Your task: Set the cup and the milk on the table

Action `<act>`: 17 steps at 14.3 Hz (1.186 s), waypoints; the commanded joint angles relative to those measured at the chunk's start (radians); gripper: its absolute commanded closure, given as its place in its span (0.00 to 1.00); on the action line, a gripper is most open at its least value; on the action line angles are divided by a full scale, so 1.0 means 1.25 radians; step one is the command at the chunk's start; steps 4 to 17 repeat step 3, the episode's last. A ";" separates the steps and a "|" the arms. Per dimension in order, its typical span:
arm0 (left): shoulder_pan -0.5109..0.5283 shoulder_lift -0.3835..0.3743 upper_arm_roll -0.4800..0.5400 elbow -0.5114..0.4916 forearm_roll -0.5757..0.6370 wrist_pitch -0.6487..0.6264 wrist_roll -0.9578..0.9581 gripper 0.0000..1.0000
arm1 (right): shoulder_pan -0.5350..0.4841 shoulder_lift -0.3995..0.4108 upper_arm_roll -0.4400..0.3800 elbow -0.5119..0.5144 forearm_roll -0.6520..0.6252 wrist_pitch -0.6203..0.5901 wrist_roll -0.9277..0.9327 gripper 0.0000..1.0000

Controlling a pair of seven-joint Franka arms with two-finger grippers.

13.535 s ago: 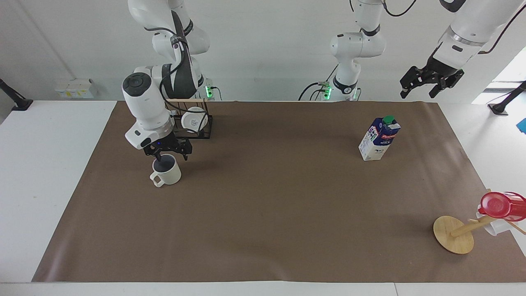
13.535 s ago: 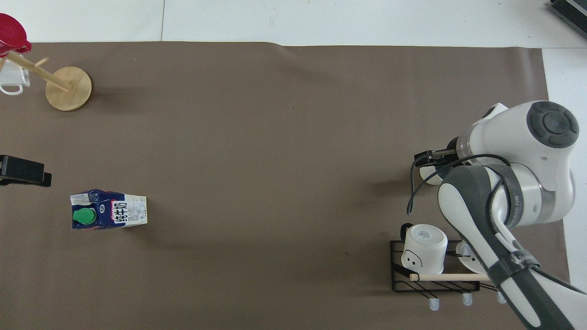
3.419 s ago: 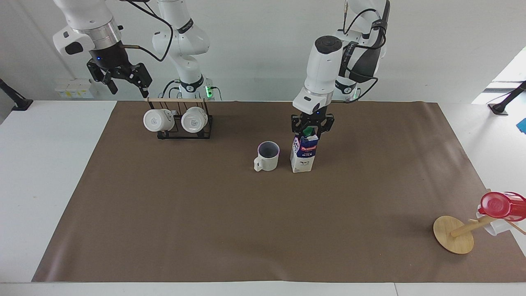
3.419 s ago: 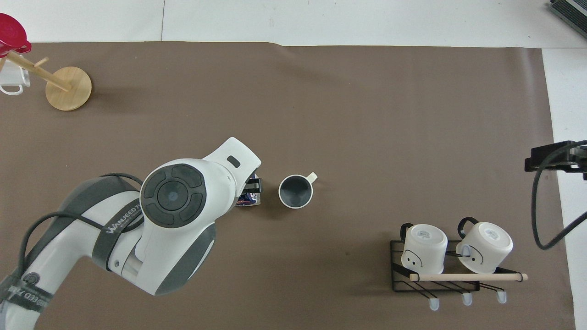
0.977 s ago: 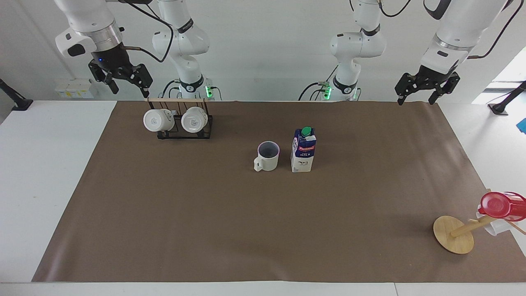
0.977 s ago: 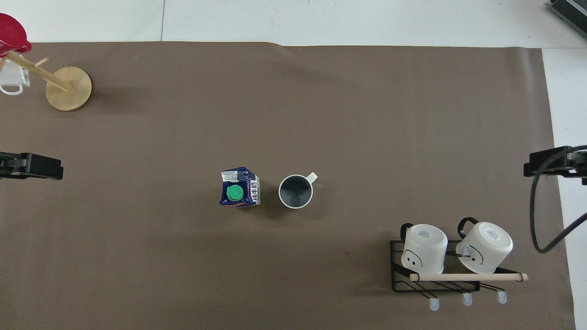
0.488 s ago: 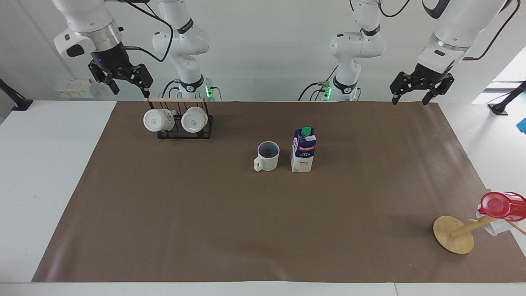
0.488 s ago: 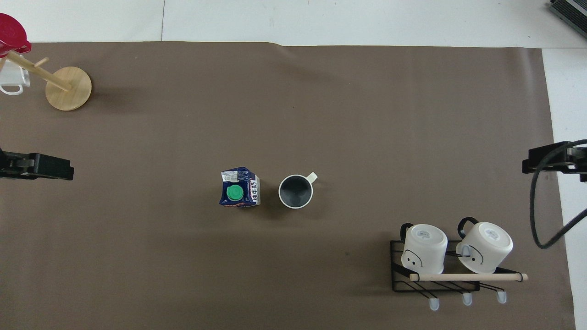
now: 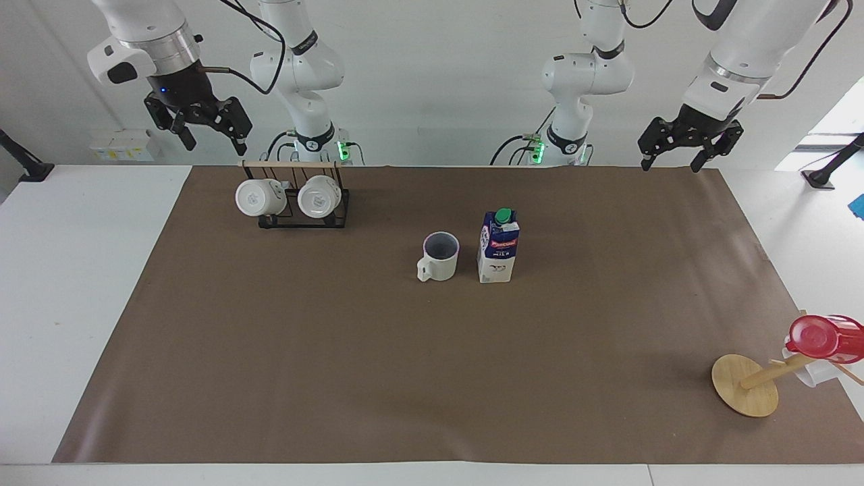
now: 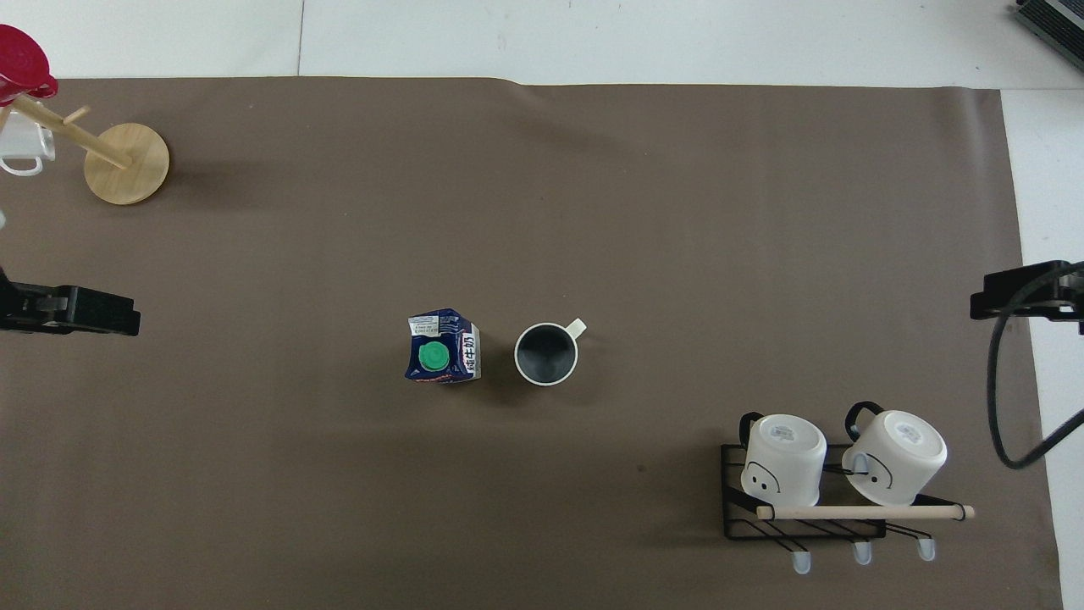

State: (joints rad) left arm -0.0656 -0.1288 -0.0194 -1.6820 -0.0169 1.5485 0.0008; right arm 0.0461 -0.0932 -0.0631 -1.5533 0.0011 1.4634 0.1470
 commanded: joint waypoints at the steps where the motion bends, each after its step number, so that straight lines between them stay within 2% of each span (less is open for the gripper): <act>1: 0.008 -0.011 -0.004 -0.003 -0.011 -0.015 0.012 0.00 | -0.007 -0.003 0.000 0.006 0.016 -0.015 -0.002 0.00; 17: 0.008 -0.011 -0.004 -0.003 -0.011 -0.018 0.010 0.00 | -0.007 -0.003 0.001 0.006 0.016 -0.015 -0.002 0.00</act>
